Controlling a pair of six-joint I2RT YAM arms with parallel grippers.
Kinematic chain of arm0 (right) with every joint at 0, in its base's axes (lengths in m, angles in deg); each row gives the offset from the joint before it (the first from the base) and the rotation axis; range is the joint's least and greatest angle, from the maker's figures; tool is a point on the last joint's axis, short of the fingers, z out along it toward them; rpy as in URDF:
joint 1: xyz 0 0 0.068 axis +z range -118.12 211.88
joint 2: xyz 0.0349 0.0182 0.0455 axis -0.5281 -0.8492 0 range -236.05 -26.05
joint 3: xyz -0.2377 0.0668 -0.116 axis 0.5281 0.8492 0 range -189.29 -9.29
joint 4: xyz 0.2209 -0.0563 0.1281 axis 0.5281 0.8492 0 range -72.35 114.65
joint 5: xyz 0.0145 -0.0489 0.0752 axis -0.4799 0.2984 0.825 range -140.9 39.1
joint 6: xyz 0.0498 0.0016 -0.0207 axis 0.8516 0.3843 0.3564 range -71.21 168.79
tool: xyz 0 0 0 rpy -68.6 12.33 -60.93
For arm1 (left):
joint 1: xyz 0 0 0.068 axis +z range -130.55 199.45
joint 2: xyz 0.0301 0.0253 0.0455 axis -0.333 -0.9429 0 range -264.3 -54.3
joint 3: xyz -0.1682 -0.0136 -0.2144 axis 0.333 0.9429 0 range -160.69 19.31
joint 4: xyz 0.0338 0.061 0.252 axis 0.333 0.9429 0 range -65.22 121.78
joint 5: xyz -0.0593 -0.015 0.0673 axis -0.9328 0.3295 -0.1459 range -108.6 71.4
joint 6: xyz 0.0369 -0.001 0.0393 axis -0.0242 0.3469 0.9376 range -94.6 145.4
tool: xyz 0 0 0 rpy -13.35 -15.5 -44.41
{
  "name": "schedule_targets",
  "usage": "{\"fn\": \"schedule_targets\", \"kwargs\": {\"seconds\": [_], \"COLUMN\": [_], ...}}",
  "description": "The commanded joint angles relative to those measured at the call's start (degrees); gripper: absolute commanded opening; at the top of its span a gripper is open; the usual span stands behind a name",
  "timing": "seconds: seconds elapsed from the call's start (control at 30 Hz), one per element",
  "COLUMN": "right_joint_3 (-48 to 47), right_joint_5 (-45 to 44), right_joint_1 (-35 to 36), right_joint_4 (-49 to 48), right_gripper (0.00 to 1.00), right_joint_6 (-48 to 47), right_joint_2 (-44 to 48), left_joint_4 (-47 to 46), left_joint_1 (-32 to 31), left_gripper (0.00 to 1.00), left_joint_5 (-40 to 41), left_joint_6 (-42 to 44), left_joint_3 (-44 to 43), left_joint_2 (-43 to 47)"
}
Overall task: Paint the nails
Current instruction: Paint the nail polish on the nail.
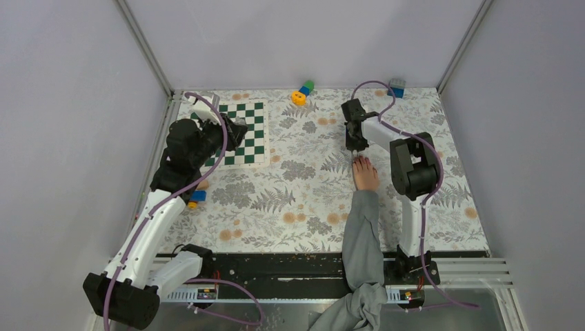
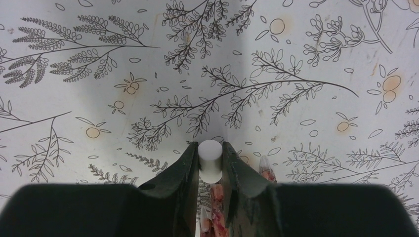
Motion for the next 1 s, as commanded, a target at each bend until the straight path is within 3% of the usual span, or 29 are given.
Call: {"fn": "schedule_targets", "kwargs": {"seconds": [0.0,0.53,0.97], "right_joint_3": [1.3,9.4,18.5], "right_joint_5": [1.4,5.8,9.2], "right_joint_1": [0.5,-4.8,-5.3], "right_joint_4": [-1.4,-9.8,-19.0], "right_gripper": [0.0,0.0,0.0], "right_joint_6": [-0.4,4.2,12.1], "right_joint_2": [4.1,11.4,22.2], "left_joint_4": [-4.0,-3.5,4.0], "left_joint_1": [0.2,0.1,0.2], "left_gripper": [0.0,0.0,0.0], "left_joint_5": [0.7,0.1,-8.2], "left_joint_6": [-0.3,-0.4,4.5], "left_joint_3": [0.4,0.6,-3.4], "left_joint_2": [1.5,2.4,-1.0]}}
